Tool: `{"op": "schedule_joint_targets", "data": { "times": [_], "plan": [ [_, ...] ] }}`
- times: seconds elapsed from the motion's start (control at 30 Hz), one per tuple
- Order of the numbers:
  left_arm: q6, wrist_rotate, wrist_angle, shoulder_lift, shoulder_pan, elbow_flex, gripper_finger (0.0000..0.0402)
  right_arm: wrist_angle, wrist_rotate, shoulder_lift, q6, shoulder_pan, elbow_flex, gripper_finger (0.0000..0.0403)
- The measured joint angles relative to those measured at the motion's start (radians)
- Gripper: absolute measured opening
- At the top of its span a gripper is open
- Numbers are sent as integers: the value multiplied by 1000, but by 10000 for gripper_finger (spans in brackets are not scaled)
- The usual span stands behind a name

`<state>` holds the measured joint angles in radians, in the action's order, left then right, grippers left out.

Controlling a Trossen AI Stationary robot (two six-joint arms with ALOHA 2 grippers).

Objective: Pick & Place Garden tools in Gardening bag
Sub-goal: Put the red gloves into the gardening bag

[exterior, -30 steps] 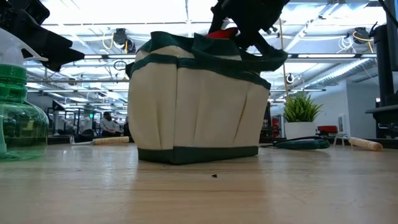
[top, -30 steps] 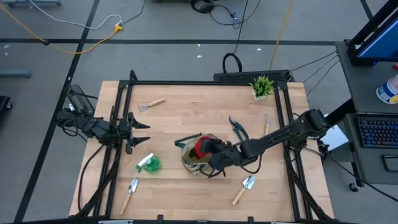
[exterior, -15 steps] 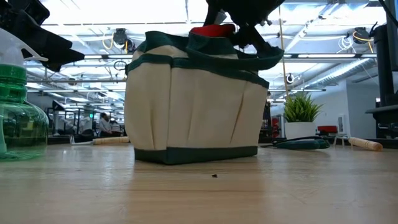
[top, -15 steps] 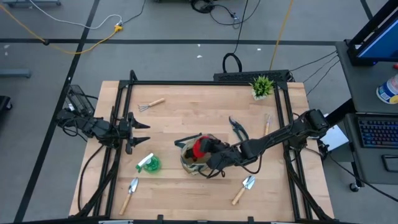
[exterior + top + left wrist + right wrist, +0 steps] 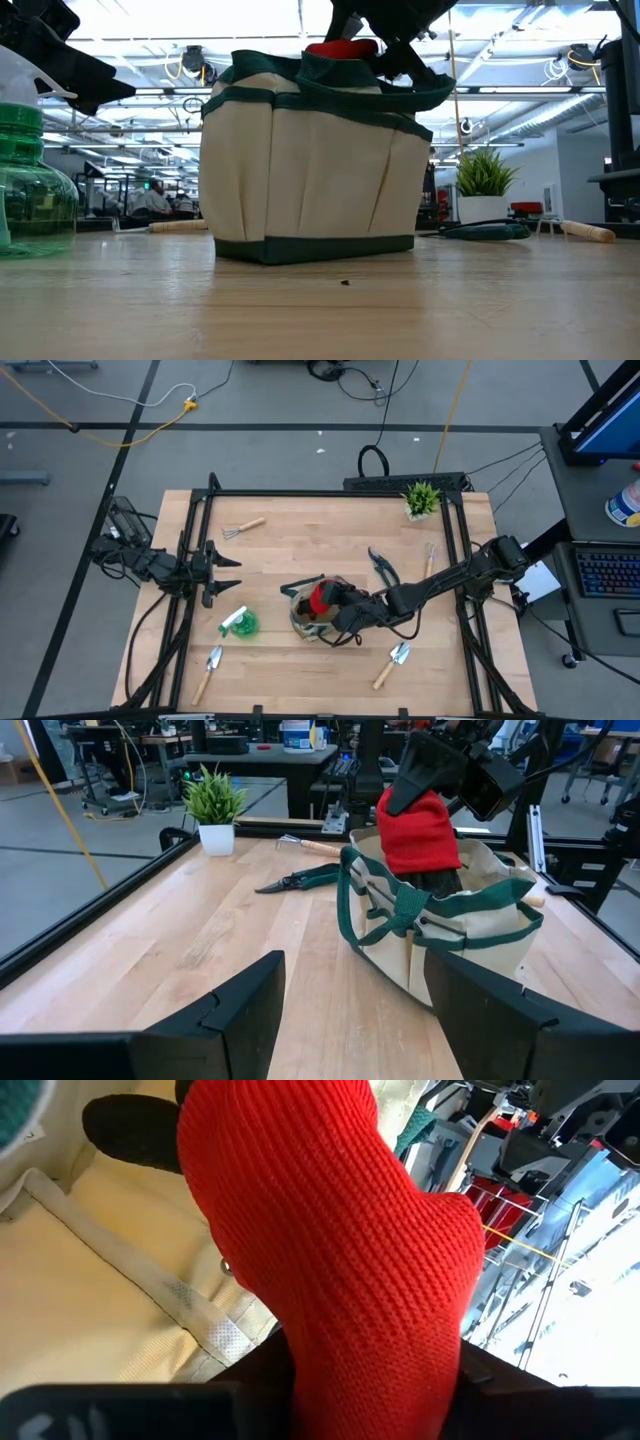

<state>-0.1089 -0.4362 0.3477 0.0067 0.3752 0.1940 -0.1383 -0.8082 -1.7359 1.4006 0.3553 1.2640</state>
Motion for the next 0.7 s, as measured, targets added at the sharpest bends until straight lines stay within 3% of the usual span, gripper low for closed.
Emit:
{"op": "schedule_joint_targets", "data": {
  "times": [0.3, 0.7],
  "plan": [
    [0, 0, 0, 0, 0, 0, 244, 0, -2, 0, -2, 0, 0, 116],
    [-5, 0, 0, 0, 0, 0, 244, -1, -2, 0, -158, 0, 0, 118]
  ]
}}
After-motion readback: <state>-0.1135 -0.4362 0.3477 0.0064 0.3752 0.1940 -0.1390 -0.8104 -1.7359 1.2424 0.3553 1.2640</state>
